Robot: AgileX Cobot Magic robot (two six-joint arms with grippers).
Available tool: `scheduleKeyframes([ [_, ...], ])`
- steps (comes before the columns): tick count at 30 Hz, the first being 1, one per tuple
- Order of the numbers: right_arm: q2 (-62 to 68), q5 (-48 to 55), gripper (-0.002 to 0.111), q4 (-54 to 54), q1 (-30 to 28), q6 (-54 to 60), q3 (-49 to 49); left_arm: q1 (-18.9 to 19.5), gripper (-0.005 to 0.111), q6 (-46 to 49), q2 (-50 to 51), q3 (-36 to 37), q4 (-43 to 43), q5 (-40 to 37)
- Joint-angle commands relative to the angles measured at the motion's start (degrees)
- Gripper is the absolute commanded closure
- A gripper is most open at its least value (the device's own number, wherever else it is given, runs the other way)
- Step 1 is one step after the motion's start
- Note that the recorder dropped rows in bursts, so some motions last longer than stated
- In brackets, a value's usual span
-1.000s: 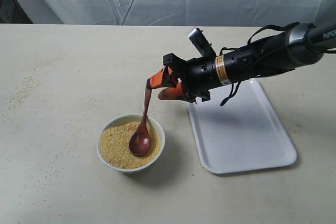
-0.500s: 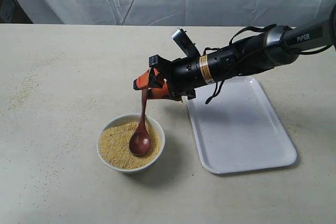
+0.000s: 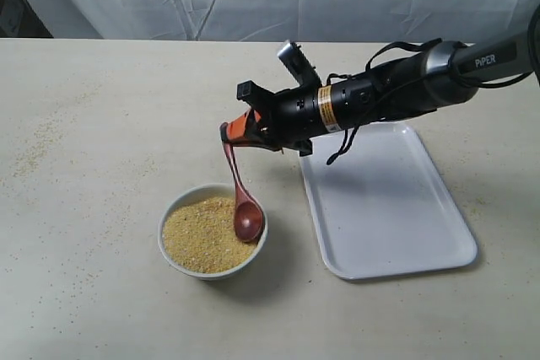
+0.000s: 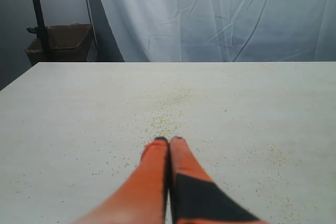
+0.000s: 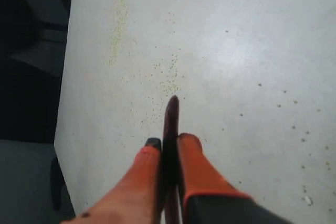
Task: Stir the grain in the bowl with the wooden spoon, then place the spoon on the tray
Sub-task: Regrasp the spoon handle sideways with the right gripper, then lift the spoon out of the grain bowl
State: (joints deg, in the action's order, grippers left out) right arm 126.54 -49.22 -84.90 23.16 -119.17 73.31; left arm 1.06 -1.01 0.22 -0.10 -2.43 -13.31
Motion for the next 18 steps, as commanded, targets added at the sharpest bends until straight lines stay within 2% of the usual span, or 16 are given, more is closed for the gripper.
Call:
scheduleKeyframes([
  [1, -2.06, 0.66, 0.109, 3.47, -0.07, 0.65, 0.19, 0.10, 0.107, -0.02, -0.22, 0.10, -0.05, 0.08],
  [7, -8.88, 0.52, 0.109, 11.05, 0.32, 7.64, 0.19, 0.10, 0.107, -0.02, -0.22, 0.10, -0.05, 0.08],
  [15, -15.33, 1.34, 0.109, 13.68, 6.78, 36.14, 0.08, 0.10, 0.107, -0.02, -0.22, 0.10, -0.05, 0.08],
  [18, -14.25, 7.73, 0.109, 12.83, 10.97, 44.83, 0.08, 0.10, 0.107, -0.02, -0.22, 0.10, -0.05, 0.08],
])
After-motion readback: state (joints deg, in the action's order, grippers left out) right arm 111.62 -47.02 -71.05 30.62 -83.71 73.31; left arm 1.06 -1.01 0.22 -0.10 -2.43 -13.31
